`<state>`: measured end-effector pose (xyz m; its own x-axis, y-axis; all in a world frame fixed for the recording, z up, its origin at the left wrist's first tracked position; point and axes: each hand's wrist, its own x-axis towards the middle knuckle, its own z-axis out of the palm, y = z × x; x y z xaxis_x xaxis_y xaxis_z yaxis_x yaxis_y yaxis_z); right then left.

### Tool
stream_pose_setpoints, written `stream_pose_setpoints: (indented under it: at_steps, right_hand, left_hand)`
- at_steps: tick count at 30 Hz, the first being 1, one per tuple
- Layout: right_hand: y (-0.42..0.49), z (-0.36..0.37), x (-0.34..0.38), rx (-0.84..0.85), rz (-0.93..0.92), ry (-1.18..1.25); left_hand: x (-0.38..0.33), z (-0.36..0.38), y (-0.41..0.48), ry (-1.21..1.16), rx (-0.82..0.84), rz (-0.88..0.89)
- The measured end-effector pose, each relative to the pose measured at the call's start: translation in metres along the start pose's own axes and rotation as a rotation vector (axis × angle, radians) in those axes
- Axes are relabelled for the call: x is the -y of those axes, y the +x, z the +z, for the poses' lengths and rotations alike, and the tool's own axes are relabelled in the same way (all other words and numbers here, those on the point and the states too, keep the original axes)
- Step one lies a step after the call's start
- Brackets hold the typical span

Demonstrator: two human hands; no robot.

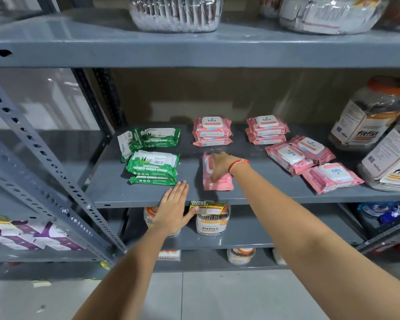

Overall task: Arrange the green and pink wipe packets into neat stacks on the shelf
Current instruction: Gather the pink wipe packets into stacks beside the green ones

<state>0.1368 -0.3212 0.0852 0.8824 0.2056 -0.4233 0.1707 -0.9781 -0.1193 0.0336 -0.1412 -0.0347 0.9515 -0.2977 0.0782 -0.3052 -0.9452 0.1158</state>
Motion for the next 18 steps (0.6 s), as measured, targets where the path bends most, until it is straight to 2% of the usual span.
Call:
stream_pose_setpoints:
  at_steps: [3, 5, 7, 9, 13, 18]
  right_hand:
    - [0.001, -0.02, -0.012, 0.159, -0.054, -0.023]
    - [0.003, -0.022, -0.015, 0.115, -0.011, 0.133]
    - [0.007, -0.016, -0.009, 0.001, 0.062, 0.234]
    - [0.01, -0.004, -0.001, -0.047, 0.109, 0.168]
    - [0.012, 0.008, 0.002, -0.096, 0.079, 0.013]
    - [0.008, -0.004, 0.003, 0.043, -0.059, -0.088]
  left_hand:
    - [0.001, 0.002, 0.0, 0.002, 0.003, 0.0]
    - [0.001, 0.003, 0.0, 0.014, 0.002, -0.005]
    - [0.001, 0.004, 0.001, 0.026, -0.002, -0.004]
    - [0.001, 0.004, 0.001, 0.027, -0.003, -0.005]
    - [0.001, 0.003, 0.0, 0.017, 0.002, -0.002]
    - [0.001, 0.004, 0.0, 0.013, -0.006, 0.005]
